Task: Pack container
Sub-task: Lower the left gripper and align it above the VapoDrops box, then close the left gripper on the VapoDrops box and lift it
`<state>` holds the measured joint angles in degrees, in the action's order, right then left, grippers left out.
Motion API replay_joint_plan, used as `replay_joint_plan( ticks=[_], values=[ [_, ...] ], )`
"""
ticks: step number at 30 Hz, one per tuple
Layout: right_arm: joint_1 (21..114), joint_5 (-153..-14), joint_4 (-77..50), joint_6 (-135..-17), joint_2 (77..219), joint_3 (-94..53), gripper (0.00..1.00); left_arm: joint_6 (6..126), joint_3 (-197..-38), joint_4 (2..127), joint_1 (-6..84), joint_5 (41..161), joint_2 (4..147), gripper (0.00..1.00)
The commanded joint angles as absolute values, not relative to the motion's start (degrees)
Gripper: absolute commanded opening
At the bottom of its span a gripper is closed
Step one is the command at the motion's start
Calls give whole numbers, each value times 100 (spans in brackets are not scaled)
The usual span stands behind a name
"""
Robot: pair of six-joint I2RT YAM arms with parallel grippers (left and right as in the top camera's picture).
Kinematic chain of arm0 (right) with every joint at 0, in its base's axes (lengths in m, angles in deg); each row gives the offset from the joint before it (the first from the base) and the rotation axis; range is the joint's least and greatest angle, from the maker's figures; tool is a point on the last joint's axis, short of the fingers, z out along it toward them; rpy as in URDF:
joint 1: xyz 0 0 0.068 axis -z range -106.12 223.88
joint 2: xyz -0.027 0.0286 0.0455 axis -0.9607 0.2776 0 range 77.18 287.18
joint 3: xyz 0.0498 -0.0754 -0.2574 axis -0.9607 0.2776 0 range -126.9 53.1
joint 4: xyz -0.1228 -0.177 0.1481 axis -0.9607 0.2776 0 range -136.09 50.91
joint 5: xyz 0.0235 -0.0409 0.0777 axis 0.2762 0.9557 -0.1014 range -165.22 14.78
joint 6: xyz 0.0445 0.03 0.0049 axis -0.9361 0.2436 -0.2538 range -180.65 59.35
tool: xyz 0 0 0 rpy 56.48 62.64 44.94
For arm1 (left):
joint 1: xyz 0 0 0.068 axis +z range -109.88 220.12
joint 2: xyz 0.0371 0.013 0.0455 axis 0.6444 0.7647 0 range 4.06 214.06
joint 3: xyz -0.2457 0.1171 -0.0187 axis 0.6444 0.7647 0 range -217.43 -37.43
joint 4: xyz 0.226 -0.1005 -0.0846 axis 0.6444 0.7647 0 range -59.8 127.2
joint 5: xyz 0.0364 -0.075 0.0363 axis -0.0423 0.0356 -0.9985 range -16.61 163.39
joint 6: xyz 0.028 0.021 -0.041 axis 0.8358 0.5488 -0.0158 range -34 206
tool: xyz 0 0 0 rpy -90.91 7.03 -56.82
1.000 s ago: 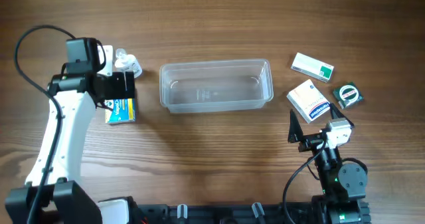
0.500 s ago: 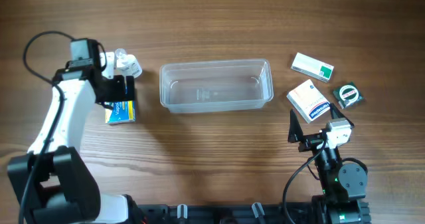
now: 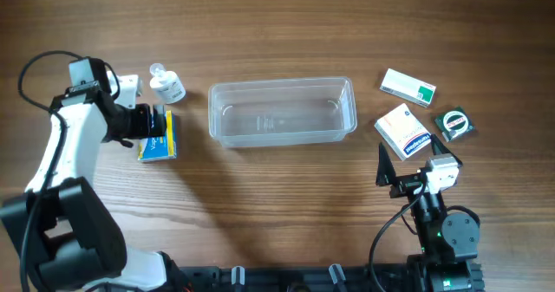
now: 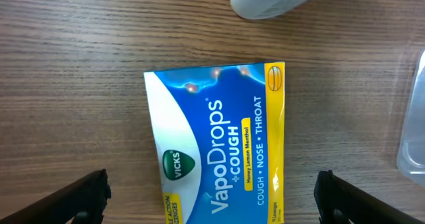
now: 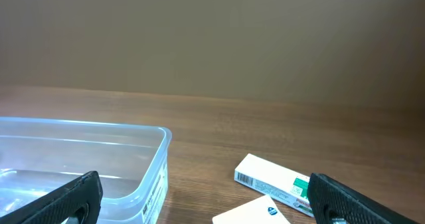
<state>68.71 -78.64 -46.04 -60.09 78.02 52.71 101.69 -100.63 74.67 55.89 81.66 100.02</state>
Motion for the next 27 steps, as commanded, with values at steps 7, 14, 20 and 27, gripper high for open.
replay_joint_plan(
  ticks=[7,14,20,27],
  values=[
    [6876,-7914,-4624,-5950,7771,5280,100,10359,-10021,7298,5561,8297,10249,100],
    [6876,-7914,-4624,-5950,7771,5280,99,9657,-10021,7078,5563,8304,10249,100],
    [6876,-7914,-4624,-5950,7771,5280,100,9578,-10021,7016,5563,8483,10249,100],
    [6876,-7914,-4624,-5950,7771,5280,100,9583,-10021,7075,5561,8520,10249,100]
  ],
)
